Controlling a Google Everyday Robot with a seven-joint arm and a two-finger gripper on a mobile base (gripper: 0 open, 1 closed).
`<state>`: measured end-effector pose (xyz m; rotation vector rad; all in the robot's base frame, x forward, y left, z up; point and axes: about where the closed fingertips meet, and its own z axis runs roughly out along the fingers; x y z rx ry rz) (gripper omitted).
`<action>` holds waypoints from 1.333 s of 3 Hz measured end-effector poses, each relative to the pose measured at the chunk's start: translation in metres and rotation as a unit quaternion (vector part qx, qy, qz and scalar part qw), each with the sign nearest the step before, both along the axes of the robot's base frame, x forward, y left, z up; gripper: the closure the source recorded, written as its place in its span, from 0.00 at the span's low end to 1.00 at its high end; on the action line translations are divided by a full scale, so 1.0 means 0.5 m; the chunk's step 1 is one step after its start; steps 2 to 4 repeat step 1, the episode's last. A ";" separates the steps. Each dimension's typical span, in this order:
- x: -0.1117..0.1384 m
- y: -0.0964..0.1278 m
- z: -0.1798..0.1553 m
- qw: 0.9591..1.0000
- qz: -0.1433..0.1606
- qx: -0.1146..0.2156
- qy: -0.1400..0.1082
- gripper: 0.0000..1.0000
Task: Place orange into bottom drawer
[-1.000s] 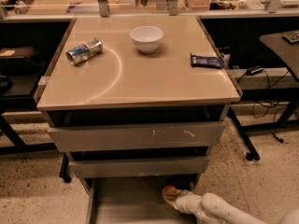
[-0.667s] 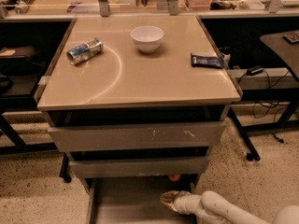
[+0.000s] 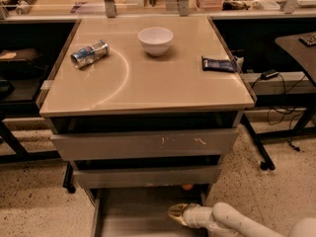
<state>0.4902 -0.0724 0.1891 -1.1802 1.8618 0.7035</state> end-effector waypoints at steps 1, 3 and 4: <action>0.000 0.000 0.000 1.000 0.000 0.000 0.000 0.37; 0.000 0.000 0.000 1.000 0.000 0.000 0.000 0.37; 0.000 0.000 0.000 1.000 0.000 0.000 0.000 0.37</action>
Offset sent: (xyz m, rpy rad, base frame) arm 0.0000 0.0000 0.0000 0.0000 0.0000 0.0000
